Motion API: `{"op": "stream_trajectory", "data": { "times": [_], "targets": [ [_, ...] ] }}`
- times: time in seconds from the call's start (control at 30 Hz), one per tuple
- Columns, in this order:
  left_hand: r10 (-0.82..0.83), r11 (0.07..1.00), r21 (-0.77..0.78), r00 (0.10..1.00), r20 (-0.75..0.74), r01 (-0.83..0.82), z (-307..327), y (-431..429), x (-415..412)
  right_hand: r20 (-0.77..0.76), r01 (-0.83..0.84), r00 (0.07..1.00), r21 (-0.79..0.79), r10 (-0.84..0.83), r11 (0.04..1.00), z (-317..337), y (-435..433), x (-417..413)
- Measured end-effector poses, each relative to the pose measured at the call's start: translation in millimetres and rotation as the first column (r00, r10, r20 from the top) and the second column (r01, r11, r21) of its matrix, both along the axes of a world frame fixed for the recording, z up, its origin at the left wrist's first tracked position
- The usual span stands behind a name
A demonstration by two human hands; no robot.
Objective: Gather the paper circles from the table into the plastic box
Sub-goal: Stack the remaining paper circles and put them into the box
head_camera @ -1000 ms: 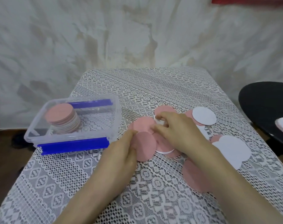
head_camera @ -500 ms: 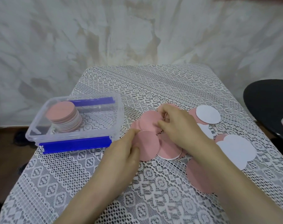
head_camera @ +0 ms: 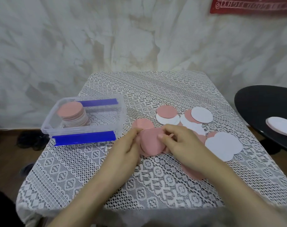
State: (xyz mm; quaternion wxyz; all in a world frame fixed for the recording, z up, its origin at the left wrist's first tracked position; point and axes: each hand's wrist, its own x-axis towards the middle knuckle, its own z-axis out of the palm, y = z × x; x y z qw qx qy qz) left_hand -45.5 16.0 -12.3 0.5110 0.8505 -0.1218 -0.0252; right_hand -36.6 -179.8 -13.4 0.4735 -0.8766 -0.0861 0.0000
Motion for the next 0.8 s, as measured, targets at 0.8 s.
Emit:
{"op": "stream_trajectory", "data": {
  "times": [0.8],
  "targets": [
    [-0.089, 0.927, 0.374, 0.956, 0.280, -0.023, -4.9, 17.5, -8.1, 0.245, -0.015, 0.961, -0.426, 0.131, 0.904, 1.4, 25.1, -23.9]
  ]
}}
